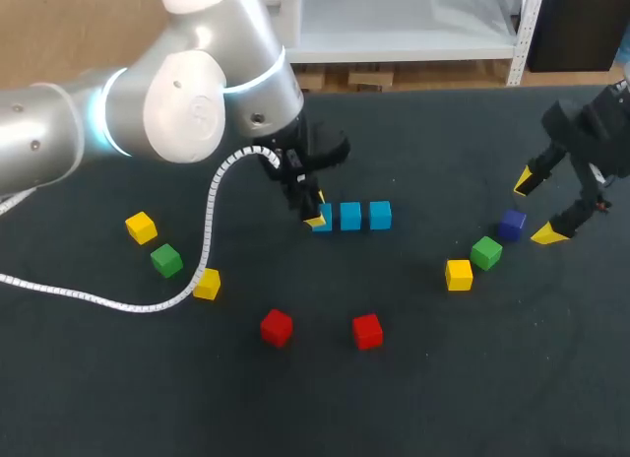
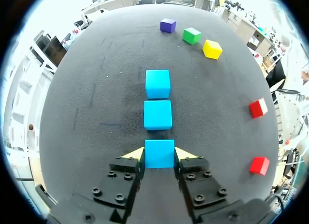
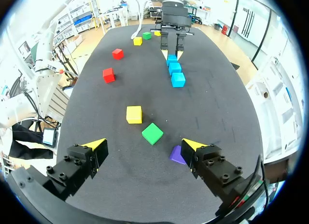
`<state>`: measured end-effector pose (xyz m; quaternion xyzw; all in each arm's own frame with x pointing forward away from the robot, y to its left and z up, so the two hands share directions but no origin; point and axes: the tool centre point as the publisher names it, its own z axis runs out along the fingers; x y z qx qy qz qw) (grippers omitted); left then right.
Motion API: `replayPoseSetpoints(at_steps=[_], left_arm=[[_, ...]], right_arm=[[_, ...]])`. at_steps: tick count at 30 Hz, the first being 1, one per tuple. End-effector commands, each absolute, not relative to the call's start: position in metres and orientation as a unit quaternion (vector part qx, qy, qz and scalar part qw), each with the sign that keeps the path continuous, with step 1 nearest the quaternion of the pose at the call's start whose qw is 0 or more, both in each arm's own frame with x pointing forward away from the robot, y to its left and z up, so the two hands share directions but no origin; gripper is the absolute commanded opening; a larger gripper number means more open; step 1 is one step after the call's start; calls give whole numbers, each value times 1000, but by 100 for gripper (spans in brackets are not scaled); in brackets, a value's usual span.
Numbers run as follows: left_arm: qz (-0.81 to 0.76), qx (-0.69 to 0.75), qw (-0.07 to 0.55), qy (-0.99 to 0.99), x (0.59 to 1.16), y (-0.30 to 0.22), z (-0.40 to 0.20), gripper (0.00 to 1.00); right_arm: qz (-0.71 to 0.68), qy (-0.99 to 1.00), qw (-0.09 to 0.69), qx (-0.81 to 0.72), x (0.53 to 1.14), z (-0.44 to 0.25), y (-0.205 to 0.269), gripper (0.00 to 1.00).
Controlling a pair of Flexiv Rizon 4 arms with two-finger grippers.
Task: Place the blue cubes, place green cubes on the blue cubes, place the yellow cubes on the green cubes, then place the red cubes on the yellow cubes, and place purple cube on the red cubes.
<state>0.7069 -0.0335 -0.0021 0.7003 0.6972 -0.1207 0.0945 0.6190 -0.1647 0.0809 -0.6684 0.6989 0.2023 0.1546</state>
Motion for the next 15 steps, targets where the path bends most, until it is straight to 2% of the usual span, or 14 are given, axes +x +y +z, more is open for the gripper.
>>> replayPoseSetpoints(at_steps=[1, 15], left_arm=[[-121, 701, 92, 697, 710, -34, -2, 0], [-121, 700, 91, 698, 713, -31, -4, 0]], right_arm=[[203, 698, 155, -668, 619, 80, -165, 100], [203, 698, 155, -668, 619, 80, -165, 100]])
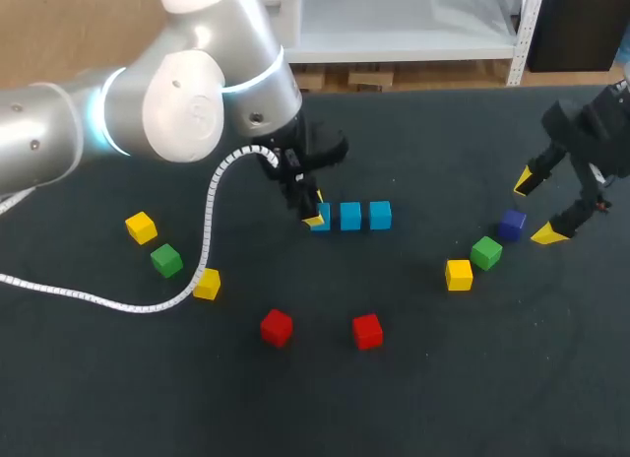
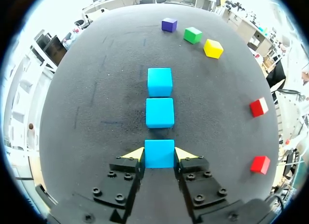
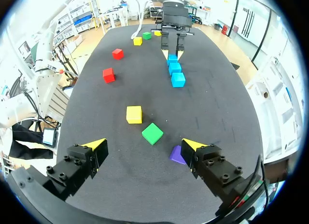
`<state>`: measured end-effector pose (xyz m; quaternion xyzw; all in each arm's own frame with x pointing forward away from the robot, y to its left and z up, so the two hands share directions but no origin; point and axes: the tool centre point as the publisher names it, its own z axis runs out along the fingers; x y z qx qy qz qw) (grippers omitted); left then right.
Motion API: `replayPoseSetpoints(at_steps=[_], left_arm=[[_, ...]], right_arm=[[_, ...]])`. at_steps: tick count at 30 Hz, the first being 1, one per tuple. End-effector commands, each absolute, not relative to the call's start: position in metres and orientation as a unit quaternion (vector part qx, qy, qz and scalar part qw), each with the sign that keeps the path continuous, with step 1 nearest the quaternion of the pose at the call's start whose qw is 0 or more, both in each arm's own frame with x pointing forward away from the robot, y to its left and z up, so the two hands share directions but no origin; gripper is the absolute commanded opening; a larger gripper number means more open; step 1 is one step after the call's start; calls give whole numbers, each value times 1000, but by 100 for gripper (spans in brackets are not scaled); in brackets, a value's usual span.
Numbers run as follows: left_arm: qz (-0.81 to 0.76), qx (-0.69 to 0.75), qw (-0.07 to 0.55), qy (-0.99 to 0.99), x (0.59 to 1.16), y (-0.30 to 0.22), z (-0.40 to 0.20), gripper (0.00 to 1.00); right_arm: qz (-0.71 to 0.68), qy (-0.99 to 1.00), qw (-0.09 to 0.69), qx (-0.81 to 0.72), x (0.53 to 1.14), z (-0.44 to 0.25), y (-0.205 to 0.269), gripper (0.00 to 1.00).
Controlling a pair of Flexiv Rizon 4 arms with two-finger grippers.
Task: Place the blue cubes, place green cubes on the blue cubes, place the yellow cubes on the green cubes, then place the red cubes on the yellow cubes, and place purple cube on the red cubes.
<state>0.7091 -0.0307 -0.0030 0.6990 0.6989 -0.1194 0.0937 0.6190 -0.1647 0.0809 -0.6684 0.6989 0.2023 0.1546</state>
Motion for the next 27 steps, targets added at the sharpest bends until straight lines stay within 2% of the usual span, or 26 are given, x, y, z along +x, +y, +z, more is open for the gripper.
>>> replayPoseSetpoints(at_steps=[1, 10, 11, 12, 13, 15, 23, 26, 27], left_arm=[[-122, 700, 91, 698, 713, -32, -4, 0], [-124, 699, 91, 698, 713, -33, -4, 0], [-124, 699, 91, 698, 713, -33, -4, 2], [-125, 699, 91, 698, 713, -33, -4, 16], [-125, 700, 91, 697, 713, -33, -5, 20], [-125, 699, 91, 698, 713, -33, -5, 18], [-127, 699, 91, 697, 714, -33, -5, 27], [-129, 701, 91, 696, 714, -34, -5, 47], [-130, 701, 91, 695, 714, -34, -5, 50]], right_arm=[[203, 698, 155, -668, 619, 80, -165, 100], [203, 698, 155, -668, 619, 80, -165, 100], [203, 698, 155, -668, 619, 80, -165, 100], [203, 698, 155, -668, 619, 80, -165, 100], [203, 698, 155, -668, 619, 80, -165, 100], [203, 698, 155, -668, 619, 80, -165, 100], [203, 698, 155, -668, 619, 80, -165, 100], [203, 698, 155, -668, 619, 80, -165, 100], [203, 698, 155, -668, 619, 80, -165, 100]])
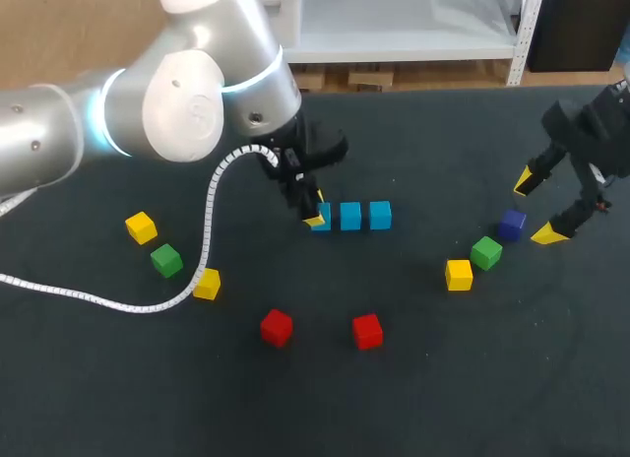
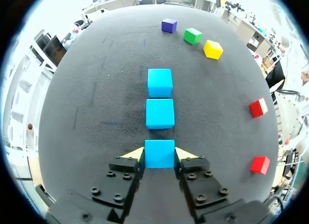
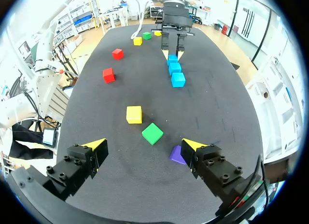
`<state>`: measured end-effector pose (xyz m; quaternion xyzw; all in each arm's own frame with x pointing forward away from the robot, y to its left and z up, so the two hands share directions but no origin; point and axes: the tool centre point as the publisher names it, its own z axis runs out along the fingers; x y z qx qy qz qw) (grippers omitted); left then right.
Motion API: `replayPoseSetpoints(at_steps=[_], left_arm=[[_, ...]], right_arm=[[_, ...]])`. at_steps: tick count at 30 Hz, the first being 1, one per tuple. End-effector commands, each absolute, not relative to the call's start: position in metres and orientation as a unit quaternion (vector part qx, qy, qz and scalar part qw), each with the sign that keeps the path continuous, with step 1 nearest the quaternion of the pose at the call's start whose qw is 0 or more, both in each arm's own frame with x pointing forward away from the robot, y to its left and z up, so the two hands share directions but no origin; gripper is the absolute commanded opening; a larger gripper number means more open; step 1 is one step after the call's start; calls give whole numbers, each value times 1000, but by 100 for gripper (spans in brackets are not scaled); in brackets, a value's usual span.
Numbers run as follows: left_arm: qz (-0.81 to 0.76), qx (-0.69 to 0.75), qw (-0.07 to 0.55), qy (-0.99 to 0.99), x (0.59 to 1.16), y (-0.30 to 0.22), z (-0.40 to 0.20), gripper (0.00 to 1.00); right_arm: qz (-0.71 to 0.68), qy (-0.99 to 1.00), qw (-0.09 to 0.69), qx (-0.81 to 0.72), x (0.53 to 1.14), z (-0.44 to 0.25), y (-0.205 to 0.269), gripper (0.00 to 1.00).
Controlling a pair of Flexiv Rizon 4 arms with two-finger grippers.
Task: Place the blue cubes, place green cubes on the blue cubes, place the yellow cubes on the green cubes, then place the red cubes on the yellow cubes, and place purple cube on the red cubes.
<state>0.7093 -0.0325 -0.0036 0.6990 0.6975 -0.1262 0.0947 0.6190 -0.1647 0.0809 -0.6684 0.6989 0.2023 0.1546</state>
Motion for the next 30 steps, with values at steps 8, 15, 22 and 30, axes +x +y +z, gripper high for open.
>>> replayPoseSetpoints(at_steps=[8, 15, 22, 30], left_arm=[[-131, 701, 91, 695, 715, -33, -5, 80], [-132, 699, 109, 695, 714, -27, 10, 100], [-142, 704, 137, 683, 702, -11, 39, 100], [-149, 714, 137, 670, 682, 8, 64, 100]], right_arm=[[203, 698, 155, -668, 619, 80, -165, 100], [203, 698, 155, -668, 619, 80, -165, 100], [203, 698, 155, -668, 619, 80, -165, 100], [203, 698, 155, -668, 619, 80, -165, 100]])
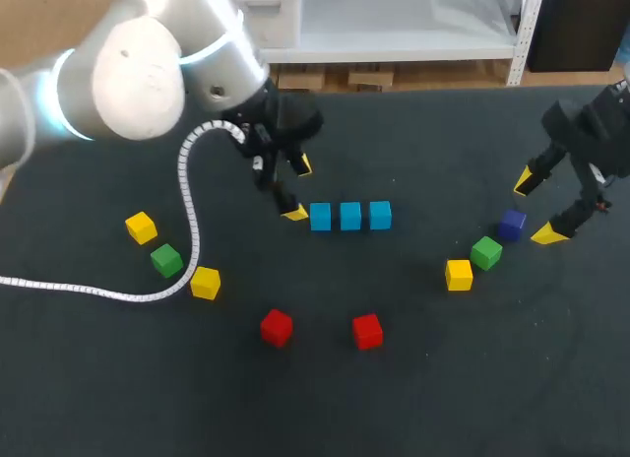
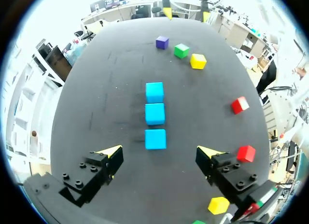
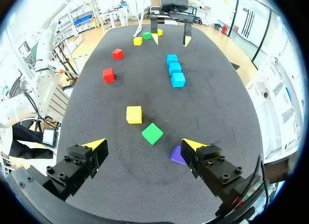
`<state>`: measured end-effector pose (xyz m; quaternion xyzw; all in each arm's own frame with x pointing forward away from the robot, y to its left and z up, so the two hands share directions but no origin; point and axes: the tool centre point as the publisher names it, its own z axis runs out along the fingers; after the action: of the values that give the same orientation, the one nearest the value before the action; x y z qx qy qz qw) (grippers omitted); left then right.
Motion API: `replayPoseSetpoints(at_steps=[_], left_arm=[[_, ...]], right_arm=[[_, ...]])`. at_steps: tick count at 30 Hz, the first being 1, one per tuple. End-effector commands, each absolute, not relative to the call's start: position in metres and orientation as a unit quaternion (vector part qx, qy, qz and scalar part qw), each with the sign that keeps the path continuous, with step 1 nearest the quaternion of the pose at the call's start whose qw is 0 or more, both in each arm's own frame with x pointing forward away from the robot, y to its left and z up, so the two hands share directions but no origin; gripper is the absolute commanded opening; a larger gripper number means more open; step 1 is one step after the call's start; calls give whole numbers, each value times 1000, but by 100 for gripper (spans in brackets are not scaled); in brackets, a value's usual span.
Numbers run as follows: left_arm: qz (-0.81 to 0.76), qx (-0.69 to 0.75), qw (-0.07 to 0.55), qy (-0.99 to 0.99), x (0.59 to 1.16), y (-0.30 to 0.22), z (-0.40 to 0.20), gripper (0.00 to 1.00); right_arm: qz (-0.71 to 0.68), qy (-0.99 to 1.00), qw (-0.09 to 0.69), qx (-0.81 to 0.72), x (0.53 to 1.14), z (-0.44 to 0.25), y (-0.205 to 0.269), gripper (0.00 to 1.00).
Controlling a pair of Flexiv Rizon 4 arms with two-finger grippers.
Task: Place the blue cubes, place green cubes on the blue cubes, place the yellow cubes on the green cubes, then place the red cubes on the yellow cubes, and place purple cube on the red cubes.
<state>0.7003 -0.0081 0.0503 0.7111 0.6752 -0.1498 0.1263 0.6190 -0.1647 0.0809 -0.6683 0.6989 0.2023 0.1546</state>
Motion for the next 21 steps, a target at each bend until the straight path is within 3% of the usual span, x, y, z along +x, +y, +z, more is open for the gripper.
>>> replayPoseSetpoints(at_steps=[1, 21], left_arm=[[-152, 716, 132, 669, 679, 10, 66, 100], [-147, 748, 109, 638, 639, 59, 108, 100]], right_arm=[[203, 698, 155, -668, 619, 80, -165, 100], [203, 698, 155, -668, 619, 80, -165, 100]])
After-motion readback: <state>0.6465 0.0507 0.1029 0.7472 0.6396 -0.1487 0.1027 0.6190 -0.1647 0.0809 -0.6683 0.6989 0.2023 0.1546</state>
